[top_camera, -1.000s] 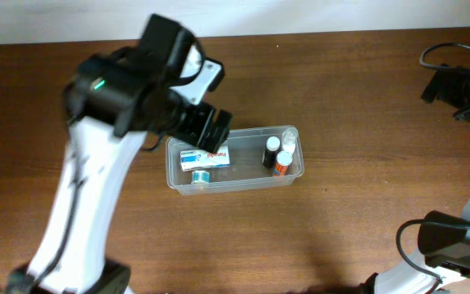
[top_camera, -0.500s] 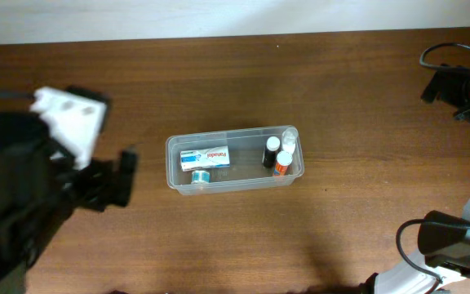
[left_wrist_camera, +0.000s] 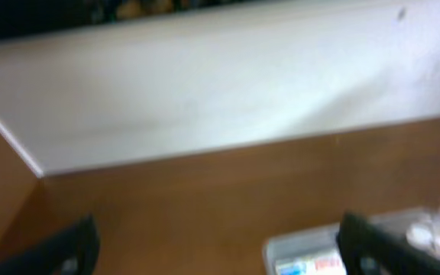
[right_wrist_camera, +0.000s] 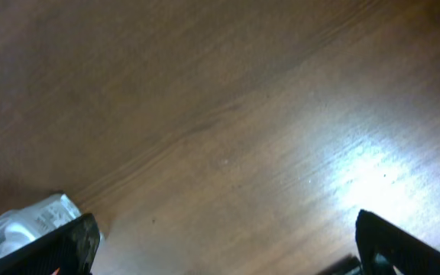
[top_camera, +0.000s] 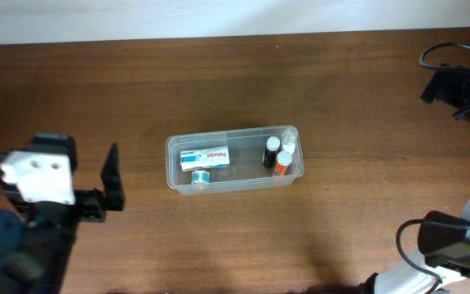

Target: Pack container

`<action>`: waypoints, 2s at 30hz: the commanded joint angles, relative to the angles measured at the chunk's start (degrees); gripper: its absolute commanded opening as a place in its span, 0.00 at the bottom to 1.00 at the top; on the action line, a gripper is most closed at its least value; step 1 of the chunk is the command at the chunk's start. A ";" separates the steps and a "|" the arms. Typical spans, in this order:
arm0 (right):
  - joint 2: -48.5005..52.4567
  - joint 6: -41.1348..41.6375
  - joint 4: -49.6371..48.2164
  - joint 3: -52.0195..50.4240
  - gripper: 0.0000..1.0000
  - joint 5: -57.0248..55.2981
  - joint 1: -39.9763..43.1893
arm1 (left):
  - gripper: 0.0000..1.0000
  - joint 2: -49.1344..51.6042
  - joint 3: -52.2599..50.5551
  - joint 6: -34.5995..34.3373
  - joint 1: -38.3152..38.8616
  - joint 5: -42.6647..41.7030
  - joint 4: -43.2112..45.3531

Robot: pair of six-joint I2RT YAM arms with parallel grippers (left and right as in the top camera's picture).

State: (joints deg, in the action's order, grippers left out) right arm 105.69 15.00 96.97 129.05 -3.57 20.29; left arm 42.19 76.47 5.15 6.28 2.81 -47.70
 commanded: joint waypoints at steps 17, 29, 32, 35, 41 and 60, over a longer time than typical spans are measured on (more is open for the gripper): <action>-0.15 0.50 0.28 0.15 0.98 0.09 0.37 | 0.99 -27.89 -62.66 0.96 -2.08 -13.99 49.46; -0.15 0.52 0.28 0.15 0.99 0.09 0.37 | 0.99 -38.95 -75.87 0.96 -3.85 -13.99 53.27; -0.15 0.50 0.28 0.15 0.98 0.09 0.37 | 0.99 -41.09 -75.97 0.98 -4.81 -13.53 49.07; -0.15 0.50 0.28 0.15 0.98 0.09 0.37 | 0.99 -41.92 -75.97 0.98 -5.68 -12.85 46.03; -0.15 0.50 0.28 0.15 0.98 0.07 0.37 | 0.99 -41.90 -75.97 0.96 -5.99 -11.58 43.93; -0.15 0.50 0.28 0.15 0.98 0.09 0.37 | 0.99 -41.90 -75.97 0.96 -5.97 -11.61 43.95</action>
State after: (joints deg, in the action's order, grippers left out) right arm 105.71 15.03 96.99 129.05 -3.57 20.29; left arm 0.84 0.71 5.17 0.60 -9.43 -3.49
